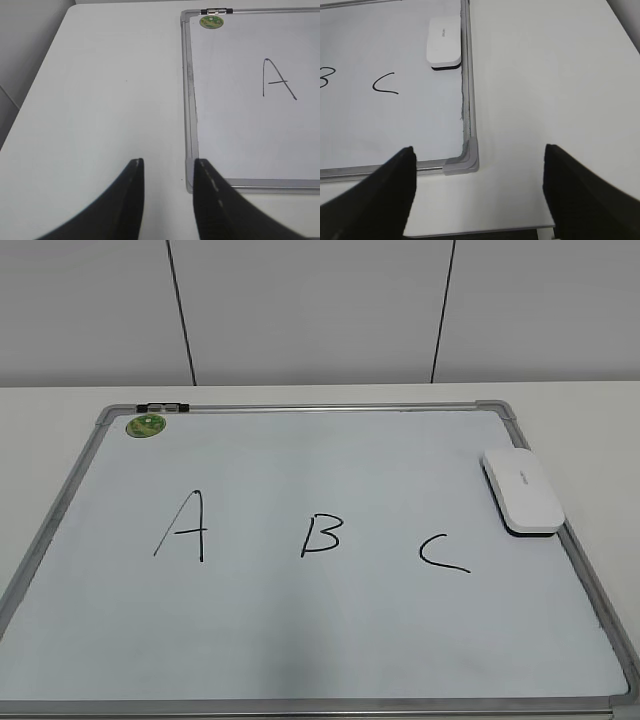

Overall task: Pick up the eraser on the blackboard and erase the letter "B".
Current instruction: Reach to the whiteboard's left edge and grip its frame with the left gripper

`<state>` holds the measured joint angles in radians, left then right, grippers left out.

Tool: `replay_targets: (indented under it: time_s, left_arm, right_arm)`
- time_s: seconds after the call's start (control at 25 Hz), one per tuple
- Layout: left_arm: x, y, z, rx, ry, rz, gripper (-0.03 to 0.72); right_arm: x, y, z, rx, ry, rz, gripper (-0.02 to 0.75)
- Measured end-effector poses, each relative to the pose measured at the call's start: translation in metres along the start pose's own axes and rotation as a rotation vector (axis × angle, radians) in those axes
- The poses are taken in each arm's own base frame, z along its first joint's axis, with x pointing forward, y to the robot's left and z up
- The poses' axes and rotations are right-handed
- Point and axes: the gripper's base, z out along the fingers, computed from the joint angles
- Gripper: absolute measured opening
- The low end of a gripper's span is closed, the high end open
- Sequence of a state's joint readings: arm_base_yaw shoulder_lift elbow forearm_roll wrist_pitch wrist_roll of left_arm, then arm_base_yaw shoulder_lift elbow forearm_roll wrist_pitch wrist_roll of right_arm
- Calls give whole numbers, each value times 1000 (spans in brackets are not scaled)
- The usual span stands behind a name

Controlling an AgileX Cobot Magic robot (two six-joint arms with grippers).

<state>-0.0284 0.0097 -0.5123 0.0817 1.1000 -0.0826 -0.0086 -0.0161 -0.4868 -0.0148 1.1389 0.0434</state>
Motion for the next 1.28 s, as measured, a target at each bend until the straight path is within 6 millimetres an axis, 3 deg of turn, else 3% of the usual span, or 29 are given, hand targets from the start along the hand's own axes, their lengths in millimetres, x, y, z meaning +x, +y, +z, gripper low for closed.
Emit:
replay_targets:
  time_s: [0.72, 0.96, 1.28]
  left_arm:
    - [-6, 2, -1, -29, -18, 16, 242]
    - [-45, 0, 6, -30, -5, 28, 242]
    - [-101, -8, 45, -10, 159, 26, 242]
  right_arm:
    - [0, 0, 0, 0, 0, 0, 587]
    - [0, 0, 0, 0, 0, 0, 587]
    - [0, 0, 0, 0, 0, 0, 587]
